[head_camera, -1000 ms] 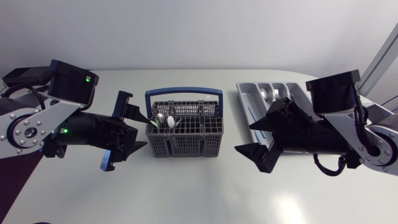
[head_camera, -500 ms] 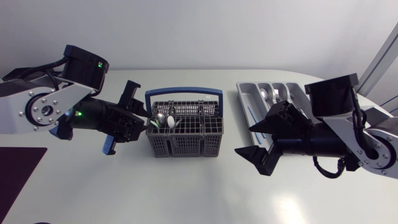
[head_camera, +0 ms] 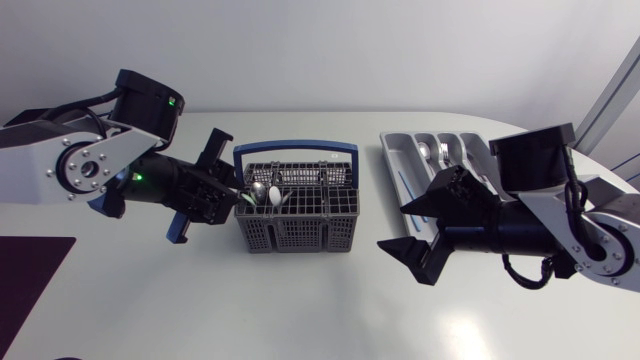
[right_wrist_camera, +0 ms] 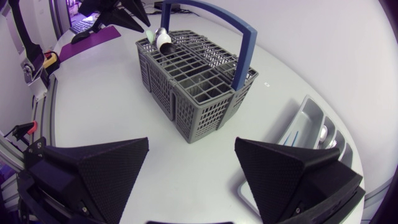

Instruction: Unload the cutlery basket into the drawer organizer.

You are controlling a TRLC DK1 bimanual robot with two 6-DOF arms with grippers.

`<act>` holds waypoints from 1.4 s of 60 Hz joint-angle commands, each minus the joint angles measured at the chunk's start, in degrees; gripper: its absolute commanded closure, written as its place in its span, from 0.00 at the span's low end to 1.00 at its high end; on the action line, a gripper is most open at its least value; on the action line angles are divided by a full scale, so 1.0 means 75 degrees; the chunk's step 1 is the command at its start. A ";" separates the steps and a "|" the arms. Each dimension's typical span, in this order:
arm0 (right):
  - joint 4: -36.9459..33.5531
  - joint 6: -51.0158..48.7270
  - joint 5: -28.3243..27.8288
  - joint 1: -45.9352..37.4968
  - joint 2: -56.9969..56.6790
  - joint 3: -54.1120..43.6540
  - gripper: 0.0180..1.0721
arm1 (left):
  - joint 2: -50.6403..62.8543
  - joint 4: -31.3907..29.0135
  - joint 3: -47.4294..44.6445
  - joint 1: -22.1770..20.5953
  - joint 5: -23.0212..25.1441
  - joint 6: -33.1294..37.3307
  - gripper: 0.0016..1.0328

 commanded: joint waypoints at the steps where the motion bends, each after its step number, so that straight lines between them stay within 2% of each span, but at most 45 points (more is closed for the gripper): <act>1: 0.0076 -0.0124 0.0013 0.0028 -0.0076 -0.0214 0.05 | 0.0206 0.0017 0.0170 -0.0066 -0.0067 0.0377 0.72; 19: 0.0053 -0.0124 0.0013 0.0017 -0.0112 -0.0261 0.05 | 0.0429 0.0263 0.0123 -0.0195 -0.0126 0.0413 0.72; 28: 0.0065 -0.0136 0.0013 0.0017 -0.0112 -0.0320 0.05 | 0.0499 0.0357 0.0100 -0.0242 -0.0126 0.0389 0.83; 36: 0.0065 -0.0136 0.0013 0.0005 -0.0170 -0.0355 0.05 | 0.0628 0.0380 0.0123 -0.0231 -0.0231 0.0401 0.85; 49: 0.0065 -0.0136 0.0001 0.0005 -0.0182 -0.0367 0.05 | 0.0710 0.0380 0.0193 -0.0231 -0.0301 0.0413 0.96; 84: -0.0064 0.0005 0.0048 0.0227 -0.0405 -0.0378 0.05 | -0.0427 0.0052 0.0252 0.0027 -0.0161 0.0518 0.97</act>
